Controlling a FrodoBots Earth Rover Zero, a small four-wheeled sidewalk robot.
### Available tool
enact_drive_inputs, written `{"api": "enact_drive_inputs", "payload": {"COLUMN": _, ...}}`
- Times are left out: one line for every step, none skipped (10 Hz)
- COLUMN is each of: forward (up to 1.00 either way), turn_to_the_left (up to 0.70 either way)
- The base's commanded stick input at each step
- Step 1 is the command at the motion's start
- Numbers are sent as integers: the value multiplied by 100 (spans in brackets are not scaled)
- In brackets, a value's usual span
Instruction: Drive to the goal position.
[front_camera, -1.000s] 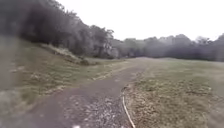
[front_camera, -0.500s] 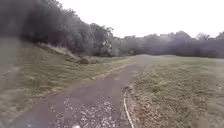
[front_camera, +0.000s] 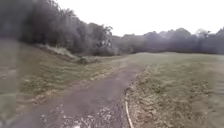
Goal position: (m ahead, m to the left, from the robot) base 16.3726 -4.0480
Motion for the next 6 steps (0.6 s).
{"api": "enact_drive_inputs", "payload": {"forward": 45, "turn_to_the_left": 0}}
{"api": "enact_drive_inputs", "payload": {"forward": 45, "turn_to_the_left": 0}}
{"api": "enact_drive_inputs", "payload": {"forward": 45, "turn_to_the_left": 0}}
{"api": "enact_drive_inputs", "payload": {"forward": 45, "turn_to_the_left": 0}}
{"api": "enact_drive_inputs", "payload": {"forward": 45, "turn_to_the_left": 0}}
{"api": "enact_drive_inputs", "payload": {"forward": 45, "turn_to_the_left": 0}}
